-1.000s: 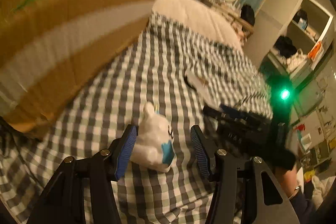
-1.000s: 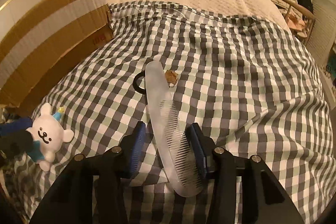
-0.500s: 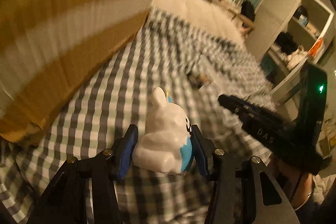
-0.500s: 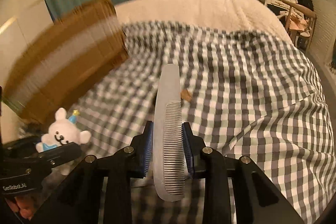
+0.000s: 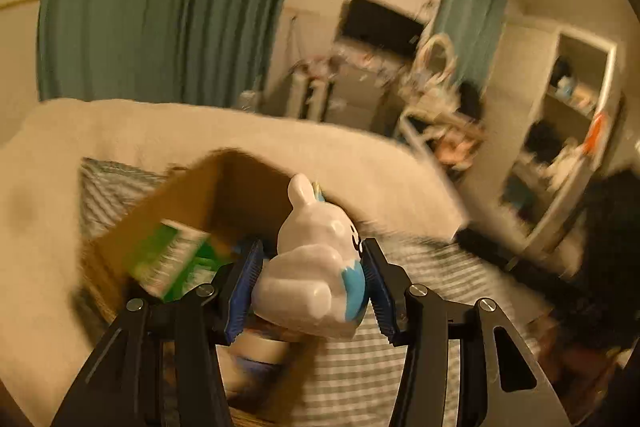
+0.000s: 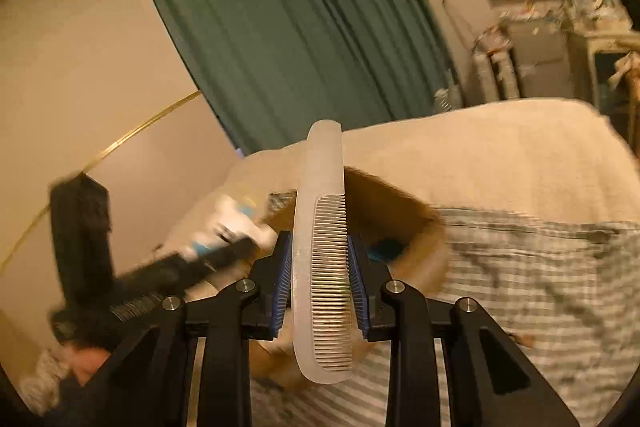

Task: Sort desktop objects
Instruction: 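Drop the bear figurine into the box with the left tool while the right tool drops the comb there, then grasp the black hair tie with the left tool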

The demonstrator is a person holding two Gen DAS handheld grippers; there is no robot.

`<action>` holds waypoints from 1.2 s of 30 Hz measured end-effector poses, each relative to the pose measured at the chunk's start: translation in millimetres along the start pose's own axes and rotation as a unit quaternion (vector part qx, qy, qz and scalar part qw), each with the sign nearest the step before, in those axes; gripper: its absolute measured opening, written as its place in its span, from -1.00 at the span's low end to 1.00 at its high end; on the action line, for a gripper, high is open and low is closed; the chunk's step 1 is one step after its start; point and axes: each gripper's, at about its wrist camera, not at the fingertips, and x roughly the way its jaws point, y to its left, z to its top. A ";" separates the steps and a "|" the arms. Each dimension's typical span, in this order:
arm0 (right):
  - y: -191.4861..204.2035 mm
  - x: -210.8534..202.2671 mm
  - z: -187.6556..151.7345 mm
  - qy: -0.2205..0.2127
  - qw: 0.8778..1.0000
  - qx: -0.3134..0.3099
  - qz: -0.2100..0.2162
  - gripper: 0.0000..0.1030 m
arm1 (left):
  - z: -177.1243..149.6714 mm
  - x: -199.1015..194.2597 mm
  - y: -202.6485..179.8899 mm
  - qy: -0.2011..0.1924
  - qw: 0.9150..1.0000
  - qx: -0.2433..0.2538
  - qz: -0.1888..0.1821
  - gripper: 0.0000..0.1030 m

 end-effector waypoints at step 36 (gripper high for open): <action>-124.8 -84.6 -115.7 -0.019 0.927 -0.046 -0.372 0.97 | -136.9 73.5 -165.6 0.042 0.991 0.126 0.012 1.00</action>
